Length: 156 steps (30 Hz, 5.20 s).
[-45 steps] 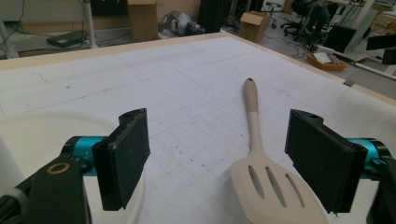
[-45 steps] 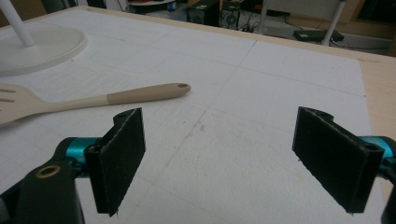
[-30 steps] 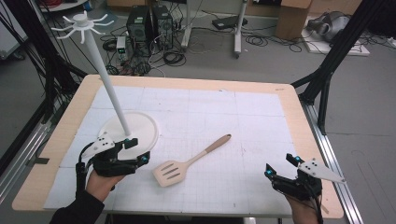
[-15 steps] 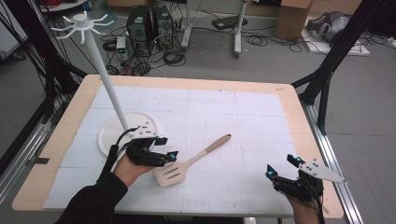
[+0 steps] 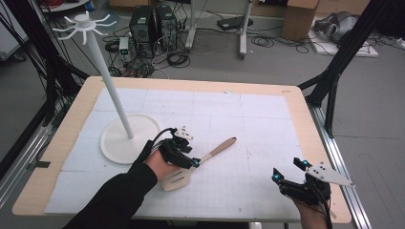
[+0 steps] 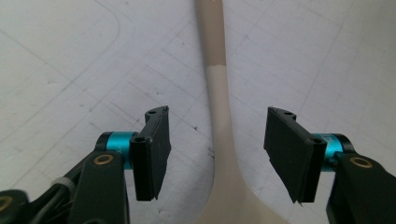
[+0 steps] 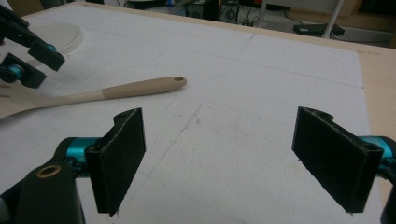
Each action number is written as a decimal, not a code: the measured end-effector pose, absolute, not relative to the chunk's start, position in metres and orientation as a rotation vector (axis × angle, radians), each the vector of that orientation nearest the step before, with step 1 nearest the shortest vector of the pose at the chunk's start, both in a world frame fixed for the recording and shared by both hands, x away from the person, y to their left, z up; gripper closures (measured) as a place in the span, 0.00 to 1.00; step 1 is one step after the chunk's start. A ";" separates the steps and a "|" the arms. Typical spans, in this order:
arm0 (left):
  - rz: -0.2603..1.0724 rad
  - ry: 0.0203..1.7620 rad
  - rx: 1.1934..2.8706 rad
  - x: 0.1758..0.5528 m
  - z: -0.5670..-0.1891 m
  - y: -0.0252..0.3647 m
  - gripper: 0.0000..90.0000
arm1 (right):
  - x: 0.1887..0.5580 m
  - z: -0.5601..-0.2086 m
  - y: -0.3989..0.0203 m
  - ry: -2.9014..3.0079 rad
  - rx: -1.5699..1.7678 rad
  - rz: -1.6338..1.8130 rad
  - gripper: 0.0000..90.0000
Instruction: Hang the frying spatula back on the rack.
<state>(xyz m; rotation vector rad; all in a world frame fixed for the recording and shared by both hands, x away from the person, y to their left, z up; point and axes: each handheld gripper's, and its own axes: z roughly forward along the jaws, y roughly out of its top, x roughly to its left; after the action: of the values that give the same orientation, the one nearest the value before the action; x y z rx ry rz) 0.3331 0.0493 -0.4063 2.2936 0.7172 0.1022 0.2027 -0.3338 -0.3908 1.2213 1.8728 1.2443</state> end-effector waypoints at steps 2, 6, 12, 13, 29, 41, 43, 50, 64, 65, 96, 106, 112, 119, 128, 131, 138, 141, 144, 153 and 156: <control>0.101 0.711 2.319 0.335 -0.409 0.043 0.47 | 0.202 -0.391 -0.334 1.876 1.224 1.244 0.18; 0.095 0.727 2.363 0.338 -0.415 0.034 0.52 | 0.202 -0.391 -0.335 1.875 1.225 1.247 0.18; 0.091 0.742 2.429 0.340 -0.421 0.028 0.61 | 0.202 -0.391 -0.335 1.873 1.226 1.251 0.18; 0.093 0.747 2.433 0.340 -0.422 0.027 0.61 | 0.202 -0.391 -0.336 1.872 1.225 1.250 0.18; 0.109 0.702 2.467 0.335 -0.421 0.022 0.84 | 0.203 -0.391 -0.334 1.875 1.228 1.249 0.18; 0.110 0.704 2.468 0.334 -0.421 0.022 0.86 | 0.203 -0.391 -0.334 1.876 1.229 1.258 0.18; 0.114 0.707 2.467 0.333 -0.420 0.022 0.86 | 0.203 -0.391 -0.334 1.875 1.237 1.258 0.18; 0.136 0.711 2.389 0.329 -0.411 0.033 0.86 | 0.203 -0.391 -0.333 1.876 1.238 1.271 0.18; 0.208 0.688 2.017 0.301 -0.383 0.078 0.86 | 0.222 -0.385 -0.285 1.993 1.154 1.386 0.18; 0.208 0.688 2.017 0.301 -0.383 0.078 0.86 | 0.225 -0.384 -0.279 2.007 1.139 1.397 0.18; 0.264 0.495 1.816 0.261 -0.368 0.103 0.86 | 0.275 -0.325 -0.175 2.050 0.828 1.791 0.36; 0.280 0.488 1.804 0.258 -0.364 0.107 0.86 | 0.278 -0.303 -0.162 2.070 0.762 1.802 0.54; 0.286 0.477 1.795 0.257 -0.361 0.111 0.86 | 0.278 -0.294 -0.155 2.084 0.710 1.817 0.67; 0.258 0.447 1.773 0.255 -0.359 0.115 0.86 | 0.273 -0.285 -0.150 2.096 0.654 1.835 0.69; 0.224 0.396 1.745 0.251 -0.356 0.117 0.85 | 0.267 -0.271 -0.140 2.160 0.521 1.871 0.74; 0.210 0.375 1.741 0.251 -0.356 0.117 0.85 | 0.264 -0.266 -0.134 2.204 0.446 1.889 0.76; 0.165 0.309 1.730 0.248 -0.355 0.116 0.85 | 0.262 -0.263 -0.129 2.276 0.317 1.943 0.78; 0.137 0.288 1.701 0.248 -0.354 0.117 0.83 | 0.262 -0.262 -0.130 2.287 0.286 1.974 0.78; 0.105 0.264 1.664 0.249 -0.353 0.119 0.79 | 0.263 -0.262 -0.131 2.310 0.265 1.984 0.78; 0.035 0.220 1.643 0.253 -0.350 0.122 0.70 | 0.267 -0.263 -0.130 2.362 0.171 2.057 0.78; 0.013 0.221 1.612 0.257 -0.351 0.121 0.70 | 0.269 -0.263 -0.131 2.370 0.147 2.094 0.78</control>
<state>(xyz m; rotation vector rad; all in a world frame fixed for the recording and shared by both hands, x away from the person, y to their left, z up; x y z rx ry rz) 0.2567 0.1214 -0.3506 1.6123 0.2207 0.0132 0.2693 -0.1307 -0.2632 0.1470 2.3699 2.0942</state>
